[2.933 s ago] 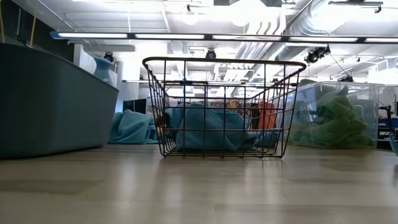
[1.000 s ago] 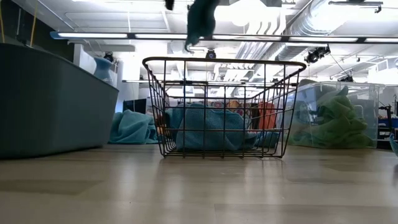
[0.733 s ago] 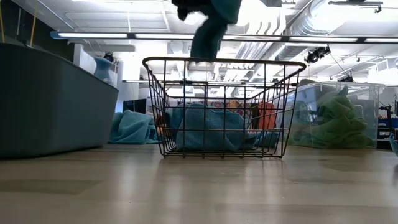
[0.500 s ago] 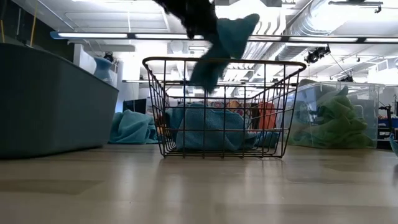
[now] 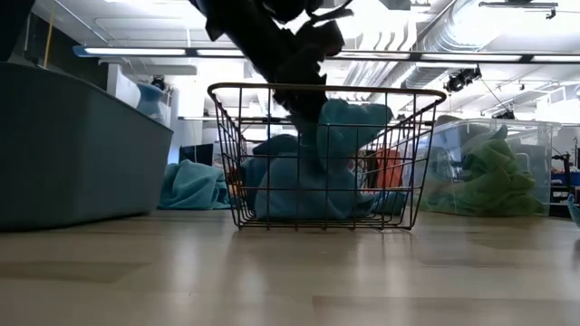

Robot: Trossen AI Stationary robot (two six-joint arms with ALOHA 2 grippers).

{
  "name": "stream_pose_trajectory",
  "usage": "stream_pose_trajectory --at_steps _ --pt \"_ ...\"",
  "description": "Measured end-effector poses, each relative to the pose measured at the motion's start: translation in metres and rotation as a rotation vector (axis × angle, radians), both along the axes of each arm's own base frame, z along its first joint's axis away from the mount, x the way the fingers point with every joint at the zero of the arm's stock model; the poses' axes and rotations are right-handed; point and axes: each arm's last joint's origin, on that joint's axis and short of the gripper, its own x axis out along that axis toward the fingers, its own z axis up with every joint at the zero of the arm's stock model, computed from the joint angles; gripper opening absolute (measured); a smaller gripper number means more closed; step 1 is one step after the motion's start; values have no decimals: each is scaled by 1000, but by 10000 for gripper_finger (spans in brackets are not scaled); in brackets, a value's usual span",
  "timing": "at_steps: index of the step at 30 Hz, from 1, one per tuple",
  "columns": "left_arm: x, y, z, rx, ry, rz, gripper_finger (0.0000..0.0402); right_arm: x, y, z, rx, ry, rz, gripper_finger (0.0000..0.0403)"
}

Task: Sort microfiber towel by color & place in baskets
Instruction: Put the blue towel into the wire basket

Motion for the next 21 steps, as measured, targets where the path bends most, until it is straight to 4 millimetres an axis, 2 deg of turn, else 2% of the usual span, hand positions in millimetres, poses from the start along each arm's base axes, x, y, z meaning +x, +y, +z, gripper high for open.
stream_pose_trajectory --at_steps 6,14,17,21 --pt "1 -2 -6 1 19 -5 64 0 0 -1 -1 12 0 277" --pt "-1 -3 -3 -4 52 -48 152 0 0 -1 -1 12 0 277" --pt "-2 -3 1 -18 88 -59 182 0 0 -1 -5 16 -1 277" --pt "0 -3 16 -21 115 -57 212 0 0 -2 -9 20 -2 277"
